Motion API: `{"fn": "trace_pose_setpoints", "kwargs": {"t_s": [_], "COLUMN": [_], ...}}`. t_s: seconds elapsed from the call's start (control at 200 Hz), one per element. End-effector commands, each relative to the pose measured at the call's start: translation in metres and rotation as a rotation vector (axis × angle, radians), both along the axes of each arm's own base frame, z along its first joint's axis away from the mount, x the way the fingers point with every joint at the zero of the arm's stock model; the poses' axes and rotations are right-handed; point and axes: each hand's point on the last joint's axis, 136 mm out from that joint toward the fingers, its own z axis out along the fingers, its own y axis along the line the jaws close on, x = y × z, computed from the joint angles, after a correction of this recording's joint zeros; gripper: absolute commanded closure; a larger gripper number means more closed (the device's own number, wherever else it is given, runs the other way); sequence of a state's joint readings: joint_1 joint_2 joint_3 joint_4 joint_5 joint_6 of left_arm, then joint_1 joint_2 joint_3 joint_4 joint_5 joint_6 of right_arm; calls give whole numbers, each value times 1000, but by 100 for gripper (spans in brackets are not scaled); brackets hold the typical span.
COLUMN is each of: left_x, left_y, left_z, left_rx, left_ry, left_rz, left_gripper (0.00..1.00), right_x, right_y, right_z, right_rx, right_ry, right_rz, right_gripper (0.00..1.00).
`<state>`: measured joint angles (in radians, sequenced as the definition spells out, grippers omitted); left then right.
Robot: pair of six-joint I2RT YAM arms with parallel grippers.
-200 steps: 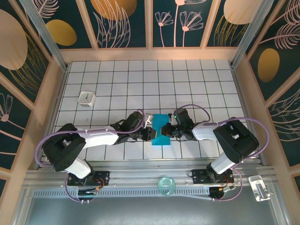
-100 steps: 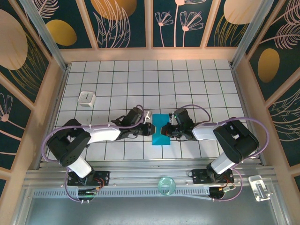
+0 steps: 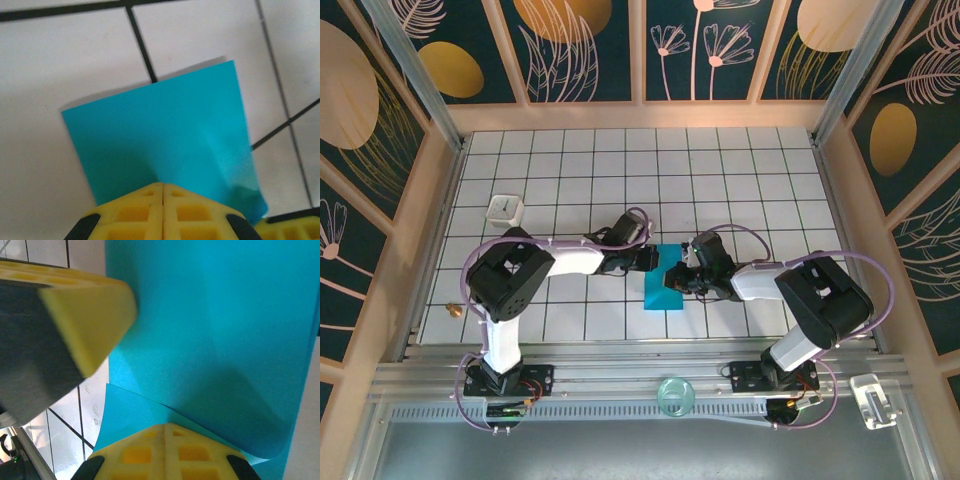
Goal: Fold a paper plane with a square sheet of paper (pick it up from the middle)
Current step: Fold the triangle a second time at the center of the table.
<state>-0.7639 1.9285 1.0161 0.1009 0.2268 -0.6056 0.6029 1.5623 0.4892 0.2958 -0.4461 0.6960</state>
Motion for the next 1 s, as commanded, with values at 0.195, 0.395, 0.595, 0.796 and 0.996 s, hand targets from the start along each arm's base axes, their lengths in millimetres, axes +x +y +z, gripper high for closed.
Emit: {"fn": "trace_pose_setpoints", "kwargs": {"t_s": [0.195, 0.395, 0.595, 0.796, 0.996], "left_x": [-4, -7, -8, -8, -8], "left_y": [11, 12, 11, 10, 10], "left_z": [-18, -22, -23, -24, -25], "left_rx": [71, 72, 71, 70, 70], "left_ry": [21, 32, 36, 41, 45], "left_rz": [-12, -17, -24, -29, -30], "left_gripper": [94, 94, 94, 94, 93], "right_x": [-11, -10, -8, -5, -3], "right_y": [-17, -16, -15, -15, -16], "right_z": [-15, -14, -13, -13, -10], "right_rx": [-49, -39, -30, -27, -9], "right_ry": [64, 63, 64, 63, 57], "right_rz": [-54, -55, -71, -80, -94], "right_gripper": [100, 100, 100, 100, 100]}}
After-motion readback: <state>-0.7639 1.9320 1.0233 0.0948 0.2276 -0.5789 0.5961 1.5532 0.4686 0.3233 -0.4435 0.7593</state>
